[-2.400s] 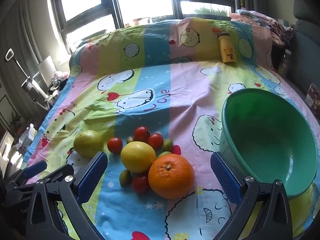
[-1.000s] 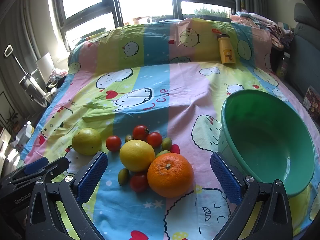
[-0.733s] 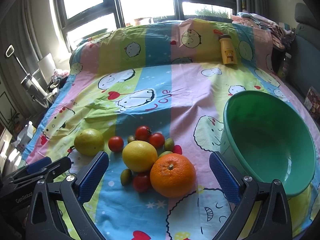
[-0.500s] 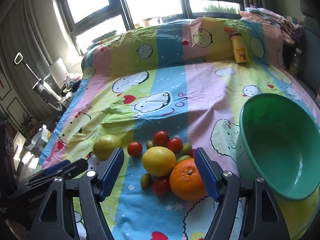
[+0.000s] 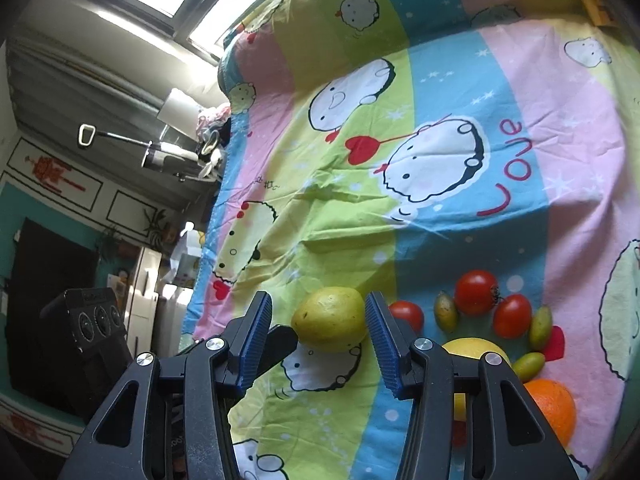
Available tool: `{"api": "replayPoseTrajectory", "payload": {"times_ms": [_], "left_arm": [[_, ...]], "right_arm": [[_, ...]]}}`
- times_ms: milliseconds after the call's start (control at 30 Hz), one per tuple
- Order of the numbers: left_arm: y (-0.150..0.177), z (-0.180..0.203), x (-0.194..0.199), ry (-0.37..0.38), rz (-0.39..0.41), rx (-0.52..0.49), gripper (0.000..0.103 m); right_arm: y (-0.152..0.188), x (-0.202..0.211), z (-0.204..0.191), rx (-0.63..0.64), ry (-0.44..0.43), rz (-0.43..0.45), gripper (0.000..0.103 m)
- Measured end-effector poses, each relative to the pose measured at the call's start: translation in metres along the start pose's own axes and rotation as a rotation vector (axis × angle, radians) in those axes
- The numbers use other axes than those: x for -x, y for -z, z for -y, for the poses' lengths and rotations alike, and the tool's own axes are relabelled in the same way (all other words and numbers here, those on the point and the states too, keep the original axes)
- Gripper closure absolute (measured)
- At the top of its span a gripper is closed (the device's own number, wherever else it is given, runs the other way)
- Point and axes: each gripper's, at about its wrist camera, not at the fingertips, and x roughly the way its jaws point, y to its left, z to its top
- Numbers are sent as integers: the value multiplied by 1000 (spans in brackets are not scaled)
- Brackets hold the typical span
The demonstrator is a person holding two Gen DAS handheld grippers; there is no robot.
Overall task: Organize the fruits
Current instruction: 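Close the right gripper around the yellow-green pear, then carry the pear in the right gripper over the green basin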
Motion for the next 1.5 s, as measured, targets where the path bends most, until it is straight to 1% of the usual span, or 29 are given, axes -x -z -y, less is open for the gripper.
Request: {"api": "replayPoseTrajectory", "payload": {"times_ms": [133,233,400,633,767,867,933,967,1000,1100,1200,1233,1300,1367,1433,1500], "left_arm": [[2,2,-4,-22,13,-33,50],[2,0,-9,-44,13,-34,50],[4,-3,-10,-38,12,-35,50],[4,-1,-12,-38,27,-45,45],[4,-2,-12,-25,30,-44,45],[4,-1,-13,-14,31,-55,41],[6,2,-14,1,29,-74,32],[6,3,-14,1,29,-83,31],[7,5,-15,-6,32,-90,31],[6,5,-16,-11,37,-90,32],[6,5,-18,-13,41,-105,32],[6,4,-20,-11,33,-103,31],[4,-3,-28,-15,-9,-58,31],[4,-3,-28,-24,-1,-67,34],[5,-3,-29,-37,-2,-72,36],[5,-2,-30,-34,2,-76,38]], "right_arm": [[1,-22,-3,9,-8,-72,52],[3,-32,-6,20,-4,-93,52],[3,-40,0,13,27,-107,52],[4,-46,-4,41,78,-92,52],[4,-47,-6,55,81,-91,47],[4,-47,-6,57,82,-92,47],[4,-47,-8,69,78,-99,44],[5,-48,-10,82,76,-103,41],[5,-48,-12,93,76,-105,38],[6,-48,-12,89,78,-90,37],[6,-50,-12,112,85,-95,37],[6,-51,-13,123,92,-96,37],[7,-53,-15,141,130,-98,37],[8,-55,-17,152,157,-90,37],[9,-57,-18,161,166,-89,37],[9,-58,-18,171,166,-92,37]]}}
